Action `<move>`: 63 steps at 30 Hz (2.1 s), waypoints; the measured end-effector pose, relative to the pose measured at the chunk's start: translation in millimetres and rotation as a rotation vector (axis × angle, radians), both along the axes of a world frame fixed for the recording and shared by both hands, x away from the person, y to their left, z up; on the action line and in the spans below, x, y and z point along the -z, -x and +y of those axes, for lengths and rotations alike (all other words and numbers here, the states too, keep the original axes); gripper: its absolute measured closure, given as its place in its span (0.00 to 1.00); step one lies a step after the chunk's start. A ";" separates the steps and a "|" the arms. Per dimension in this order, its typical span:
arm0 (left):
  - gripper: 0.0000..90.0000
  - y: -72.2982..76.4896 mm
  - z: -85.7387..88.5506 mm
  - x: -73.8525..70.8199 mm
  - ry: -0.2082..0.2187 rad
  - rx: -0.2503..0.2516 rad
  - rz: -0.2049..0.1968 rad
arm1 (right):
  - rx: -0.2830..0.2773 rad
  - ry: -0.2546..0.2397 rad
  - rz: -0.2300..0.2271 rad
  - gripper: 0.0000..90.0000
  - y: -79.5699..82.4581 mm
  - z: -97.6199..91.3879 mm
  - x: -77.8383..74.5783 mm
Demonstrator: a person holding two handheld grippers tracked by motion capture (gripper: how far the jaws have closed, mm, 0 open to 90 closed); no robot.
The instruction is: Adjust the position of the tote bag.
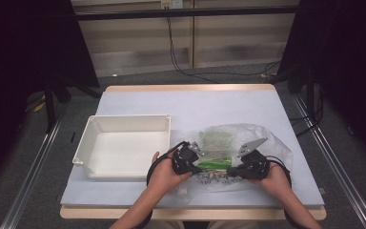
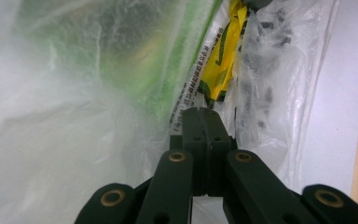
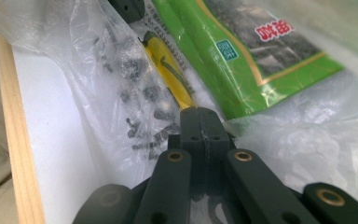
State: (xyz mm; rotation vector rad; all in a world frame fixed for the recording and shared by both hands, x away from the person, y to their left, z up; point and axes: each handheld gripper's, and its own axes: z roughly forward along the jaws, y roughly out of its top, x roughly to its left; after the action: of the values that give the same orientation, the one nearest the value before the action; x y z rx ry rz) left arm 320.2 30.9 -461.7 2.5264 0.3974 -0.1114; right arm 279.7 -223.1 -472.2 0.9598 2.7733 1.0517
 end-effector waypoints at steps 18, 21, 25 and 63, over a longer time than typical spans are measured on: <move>0.83 -4.5 3.4 -10.8 0.051 -0.046 0.002 | -0.012 -0.010 -0.043 0.92 2.9 -0.3 -7.6; 0.79 -6.0 4.1 -15.3 0.069 -0.045 -0.003 | -0.016 -0.025 -0.059 0.87 3.3 1.3 -11.5; 0.73 -6.3 3.1 -20.4 0.082 -0.040 -0.011 | -0.008 -0.034 -0.064 0.80 4.3 4.2 -17.3; 0.77 -32.8 8.7 -47.6 0.089 -0.077 -0.040 | 0.179 -0.209 -0.119 0.94 -25.1 -8.0 -67.3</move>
State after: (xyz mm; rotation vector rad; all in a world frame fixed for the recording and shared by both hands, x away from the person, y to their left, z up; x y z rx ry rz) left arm 353.0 39.6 -414.1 2.4186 0.4636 -0.0482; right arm 304.7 -231.1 -404.9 1.1034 2.4664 1.3403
